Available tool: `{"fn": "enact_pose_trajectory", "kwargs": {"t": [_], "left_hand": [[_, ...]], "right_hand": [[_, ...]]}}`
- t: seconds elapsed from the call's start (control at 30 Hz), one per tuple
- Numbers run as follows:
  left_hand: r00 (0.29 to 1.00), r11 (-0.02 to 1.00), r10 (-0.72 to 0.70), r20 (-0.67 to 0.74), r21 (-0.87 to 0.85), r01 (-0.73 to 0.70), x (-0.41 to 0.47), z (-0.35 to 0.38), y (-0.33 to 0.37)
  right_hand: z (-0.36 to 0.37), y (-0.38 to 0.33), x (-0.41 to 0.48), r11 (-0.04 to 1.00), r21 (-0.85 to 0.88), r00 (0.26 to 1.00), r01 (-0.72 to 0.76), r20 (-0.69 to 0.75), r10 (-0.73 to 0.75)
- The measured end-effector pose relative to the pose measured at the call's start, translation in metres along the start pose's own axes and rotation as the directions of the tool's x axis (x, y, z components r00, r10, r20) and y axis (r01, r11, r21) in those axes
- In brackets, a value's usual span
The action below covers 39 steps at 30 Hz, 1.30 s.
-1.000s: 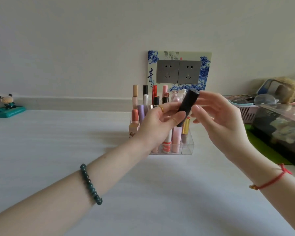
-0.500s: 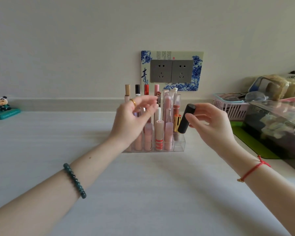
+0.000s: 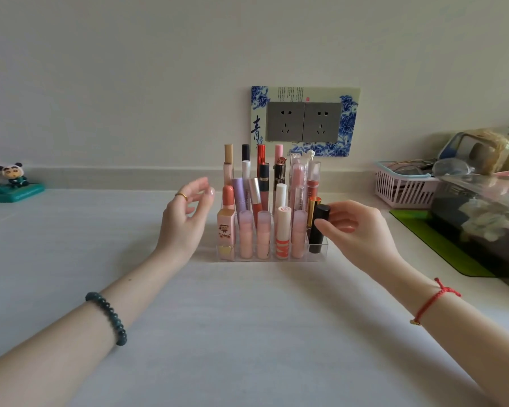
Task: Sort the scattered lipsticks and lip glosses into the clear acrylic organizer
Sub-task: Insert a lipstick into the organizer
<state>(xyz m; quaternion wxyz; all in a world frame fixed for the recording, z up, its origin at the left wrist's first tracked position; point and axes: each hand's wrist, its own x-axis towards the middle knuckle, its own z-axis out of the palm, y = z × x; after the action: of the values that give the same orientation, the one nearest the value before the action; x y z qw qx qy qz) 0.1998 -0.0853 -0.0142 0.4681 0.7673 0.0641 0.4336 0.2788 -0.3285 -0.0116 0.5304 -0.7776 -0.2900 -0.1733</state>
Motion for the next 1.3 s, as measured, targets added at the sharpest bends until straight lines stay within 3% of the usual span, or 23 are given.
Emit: {"fn": "enact_pose_trajectory", "kwargs": {"t": [0.2, 0.43, 0.9, 1.1, 1.3], "left_hand": [[0.972, 0.990, -0.139, 0.191, 0.001, 0.142, -0.005, 0.002, -0.015], [0.942, 0.984, -0.170, 0.289, 0.001, 0.178, -0.008, 0.004, -0.015], [0.938, 0.982, -0.184, 0.294, 0.025, 0.185, -0.012, 0.005, -0.014], [0.916, 0.968, -0.235, 0.325, -0.005, 0.250, -0.014, 0.006, -0.014], [0.885, 0.959, -0.245, 0.395, -0.033, 0.280, -0.015, 0.006, -0.013]], "right_hand": [[0.002, 0.002, -0.002, 0.999, -0.045, 1.000, 0.001, 0.006, -0.001], [0.003, 0.004, -0.003, 0.998, -0.064, 1.000, -0.016, 0.005, 0.016], [0.000, -0.002, -0.004, 0.993, -0.118, 1.000, -0.020, -0.012, 0.019], [-0.012, -0.037, 0.011, 0.980, -0.138, 0.987, 0.146, -0.054, -0.154], [0.008, -0.067, 0.043, 0.839, -0.357, 0.909, 0.410, 0.233, -0.345]]}}
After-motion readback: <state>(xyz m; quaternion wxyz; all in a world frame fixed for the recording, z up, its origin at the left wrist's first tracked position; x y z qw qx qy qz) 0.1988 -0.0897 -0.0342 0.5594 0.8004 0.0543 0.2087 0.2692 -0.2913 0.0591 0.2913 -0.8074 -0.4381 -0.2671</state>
